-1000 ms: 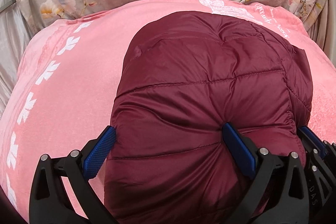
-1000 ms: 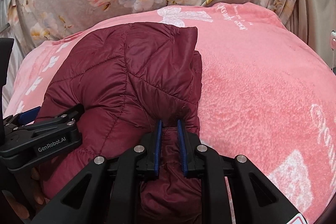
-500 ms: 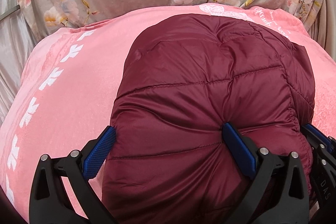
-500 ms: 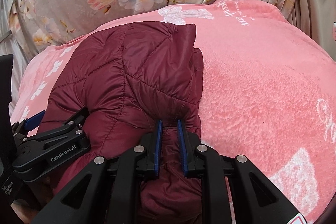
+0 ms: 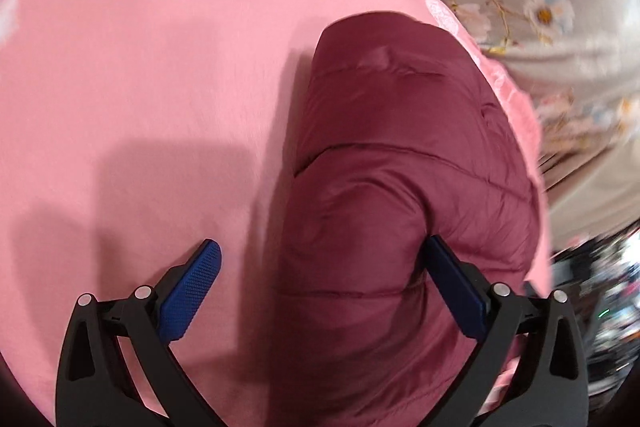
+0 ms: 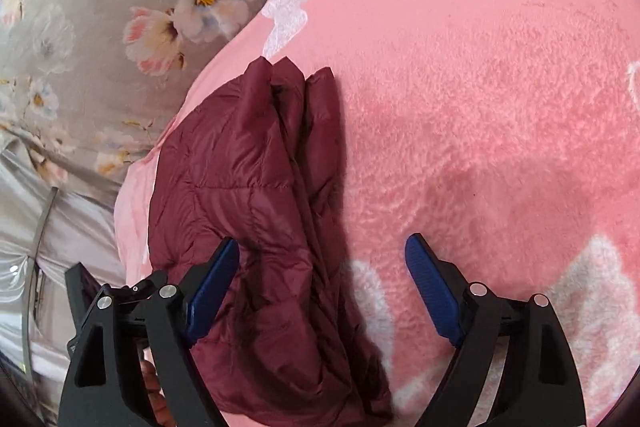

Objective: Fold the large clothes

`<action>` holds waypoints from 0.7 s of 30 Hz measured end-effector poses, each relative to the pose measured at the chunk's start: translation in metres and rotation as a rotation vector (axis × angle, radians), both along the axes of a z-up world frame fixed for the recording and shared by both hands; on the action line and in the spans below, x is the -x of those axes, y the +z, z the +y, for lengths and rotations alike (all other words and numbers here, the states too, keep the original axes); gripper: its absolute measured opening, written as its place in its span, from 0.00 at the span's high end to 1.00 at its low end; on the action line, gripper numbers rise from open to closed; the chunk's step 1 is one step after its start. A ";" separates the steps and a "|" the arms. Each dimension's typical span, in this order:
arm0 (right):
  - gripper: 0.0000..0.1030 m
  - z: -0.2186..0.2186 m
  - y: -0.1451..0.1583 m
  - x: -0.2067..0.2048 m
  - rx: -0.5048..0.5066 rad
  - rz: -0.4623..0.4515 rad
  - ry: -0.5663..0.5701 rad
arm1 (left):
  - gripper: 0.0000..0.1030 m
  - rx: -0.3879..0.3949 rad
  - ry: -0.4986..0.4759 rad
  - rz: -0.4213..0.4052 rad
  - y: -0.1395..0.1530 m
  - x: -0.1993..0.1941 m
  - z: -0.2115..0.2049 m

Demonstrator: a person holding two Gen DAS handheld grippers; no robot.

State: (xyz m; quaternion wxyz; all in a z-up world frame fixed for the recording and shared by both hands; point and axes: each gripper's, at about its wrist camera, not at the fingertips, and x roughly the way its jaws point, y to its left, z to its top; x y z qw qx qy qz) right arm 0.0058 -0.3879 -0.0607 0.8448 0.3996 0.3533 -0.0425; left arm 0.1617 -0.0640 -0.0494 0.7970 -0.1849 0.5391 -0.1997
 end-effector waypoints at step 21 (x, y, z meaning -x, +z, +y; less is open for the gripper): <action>0.71 0.023 0.022 -0.028 -0.005 -0.060 0.098 | 0.40 -0.206 -0.163 -0.214 0.039 0.020 -0.064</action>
